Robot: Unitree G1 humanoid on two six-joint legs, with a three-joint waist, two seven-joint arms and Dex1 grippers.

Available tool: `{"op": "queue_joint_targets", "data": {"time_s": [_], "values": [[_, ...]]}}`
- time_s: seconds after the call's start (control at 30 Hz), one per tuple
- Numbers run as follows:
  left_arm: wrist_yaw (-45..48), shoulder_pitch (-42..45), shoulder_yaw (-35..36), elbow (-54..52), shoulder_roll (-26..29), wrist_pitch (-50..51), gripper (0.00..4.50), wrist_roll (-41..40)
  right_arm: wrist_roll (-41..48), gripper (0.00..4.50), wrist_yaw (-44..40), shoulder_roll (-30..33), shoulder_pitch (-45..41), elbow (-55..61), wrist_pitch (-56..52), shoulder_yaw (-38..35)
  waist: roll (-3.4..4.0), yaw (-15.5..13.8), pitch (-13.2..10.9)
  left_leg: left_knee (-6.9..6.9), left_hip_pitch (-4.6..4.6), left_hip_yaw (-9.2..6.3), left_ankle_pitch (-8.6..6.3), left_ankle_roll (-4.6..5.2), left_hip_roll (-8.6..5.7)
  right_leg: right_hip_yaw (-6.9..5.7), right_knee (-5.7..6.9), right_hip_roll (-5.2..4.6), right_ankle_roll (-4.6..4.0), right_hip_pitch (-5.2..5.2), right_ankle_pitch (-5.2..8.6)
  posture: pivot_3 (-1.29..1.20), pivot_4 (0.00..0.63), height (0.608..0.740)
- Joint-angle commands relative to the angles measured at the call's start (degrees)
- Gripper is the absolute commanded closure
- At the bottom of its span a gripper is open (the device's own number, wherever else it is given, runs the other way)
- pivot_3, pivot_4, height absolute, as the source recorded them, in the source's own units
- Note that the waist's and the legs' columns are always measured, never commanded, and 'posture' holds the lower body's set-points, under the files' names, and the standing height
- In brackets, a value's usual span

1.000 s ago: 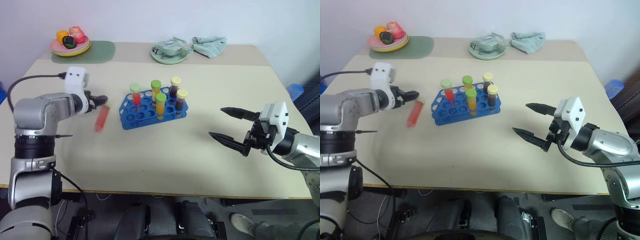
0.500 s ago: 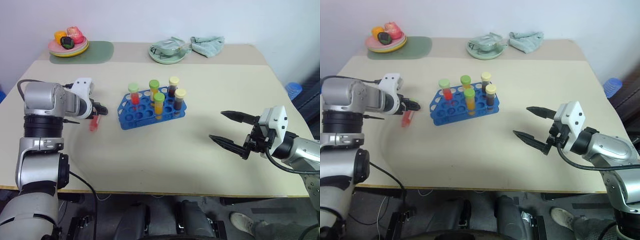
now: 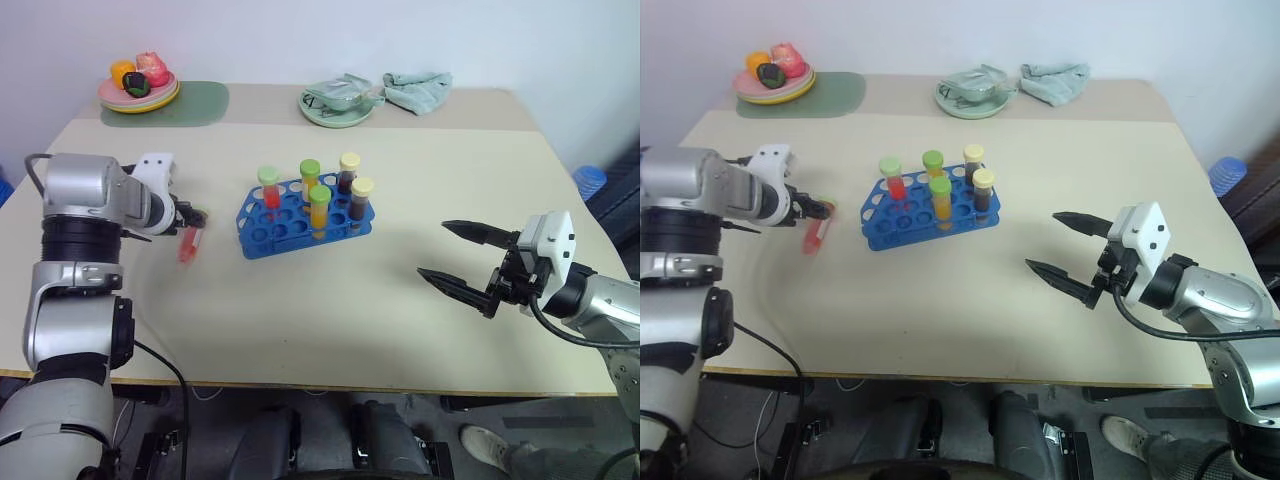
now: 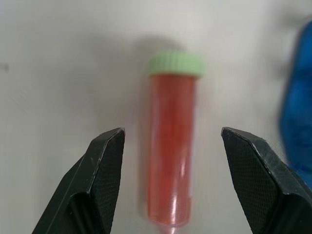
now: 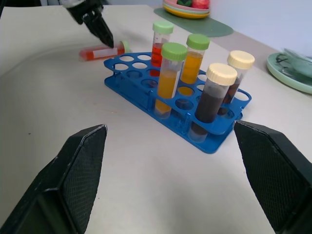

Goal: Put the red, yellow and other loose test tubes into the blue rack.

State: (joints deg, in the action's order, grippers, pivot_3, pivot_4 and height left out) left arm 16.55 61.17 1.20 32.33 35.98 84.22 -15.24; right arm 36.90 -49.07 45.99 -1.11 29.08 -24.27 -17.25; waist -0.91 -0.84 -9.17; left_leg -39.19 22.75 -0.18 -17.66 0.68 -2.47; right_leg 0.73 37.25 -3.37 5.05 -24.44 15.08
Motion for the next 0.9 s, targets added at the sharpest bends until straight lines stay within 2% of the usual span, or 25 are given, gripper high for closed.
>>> {"op": "queue_joint_targets", "data": {"time_s": [0.03, 0.17, 0.27, 0.37, 0.4, 0.6, 0.67, 0.8, 0.9], "values": [[-2.0, 3.7, 0.4, 5.8, -1.6, -4.6, 1.29, 2.9, 0.4, 0.25, 0.3, -0.4, -0.3, 2.0, 0.9, -1.0, 0.0, 0.0, 0.0, 0.0, 0.03, 0.0, 0.0, 0.0, 0.0, 0.0, 0.0, 0.0, 0.0, -0.02, 0.0, 0.0, 0.15, 0.74], [-4.2, 7.6, 0.6, 15.5, -4.9, -11.6, 1.29, 5.6, 0.5, 0.25, 0.9, -0.4, 0.0, 2.6, 0.6, -1.1, -0.01, 0.0, 0.0, -0.02, 0.08, 0.0, 0.0, 0.0, -0.01, -0.01, 0.0, 0.0, 0.0, -0.07, 0.0, 0.0, 0.15, 0.74], [-5.7, 10.2, 0.7, 21.4, -5.9, -16.0, 2.15, 7.4, 0.7, 0.25, 1.5, -0.6, 0.8, 3.4, 0.5, -1.6, -0.01, 0.2, 0.0, -0.02, 0.14, 0.01, 0.01, 0.0, -0.01, -0.01, 0.01, 0.01, 0.01, -0.14, 0.0, 0.0, 0.15, 0.74], [-5.4, 12.1, 0.5, 25.0, -6.0, -17.6, 3.58, 8.3, 0.9, 0.25, 1.9, -0.5, 1.6, 4.0, 0.3, -2.0, -0.01, 0.2, 0.0, -0.02, 0.16, 0.01, 0.01, -0.01, -0.01, -0.01, 0.05, 0.01, 0.01, -0.18, 0.0, 0.0, 0.15, 0.74], [-5.3, 12.6, 0.5, 25.9, -6.0, -17.9, 3.71, 8.6, 0.9, 0.25, 1.9, -0.5, 1.8, 4.1, 0.3, -2.2, -0.02, 0.1, 0.0, -0.03, 0.16, 0.01, 0.01, -0.01, -0.01, -0.01, 0.05, 0.01, 0.01, -0.18, 0.0, 0.0, 0.15, 0.74], [-1.2, 14.4, -0.1, 27.1, -5.1, -17.2, 3.71, 9.3, 1.1, 0.25, 2.2, -0.3, 2.0, 4.2, 0.3, -2.3, -0.02, 0.1, 0.0, -0.05, 0.21, 0.01, 0.01, -0.01, -0.03, -0.01, 0.05, 0.01, 0.01, -0.19, -0.01, 0.0, 0.15, 0.74], [3.0, 14.4, -0.2, 23.9, -4.2, -15.1, 3.71, 7.8, 1.1, 0.25, 2.2, -0.2, 2.1, 4.1, 0.4, -2.4, -0.02, 0.2, 0.0, -0.05, 0.22, 0.01, 0.01, -0.01, -0.03, -0.01, 0.06, 0.01, 0.01, -0.21, -0.01, 0.0, 0.15, 0.74], [19.4, 2.2, 4.0, -8.4, 1.5, -17.4, 3.71, -3.8, 0.9, 0.25, 1.8, 0.0, 1.8, 3.3, 0.8, -2.5, -0.03, 0.6, 0.0, -0.08, 0.47, 0.01, 0.03, -0.05, -0.01, 0.03, 0.2, 0.0, 0.0, -0.48, -0.01, 0.0, 0.15, 0.74], [28.2, -5.0, 8.5, -22.3, 4.2, -14.3, 3.71, -13.5, 0.8, 0.25, 1.5, 0.1, 0.9, 2.8, 0.7, -2.3, 0.02, 0.6, 0.0, -0.09, 0.6, 0.02, 0.05, -0.08, 0.01, 0.05, 0.2, -0.01, -0.01, -0.66, -0.01, 0.0, 0.15, 0.74]]}}
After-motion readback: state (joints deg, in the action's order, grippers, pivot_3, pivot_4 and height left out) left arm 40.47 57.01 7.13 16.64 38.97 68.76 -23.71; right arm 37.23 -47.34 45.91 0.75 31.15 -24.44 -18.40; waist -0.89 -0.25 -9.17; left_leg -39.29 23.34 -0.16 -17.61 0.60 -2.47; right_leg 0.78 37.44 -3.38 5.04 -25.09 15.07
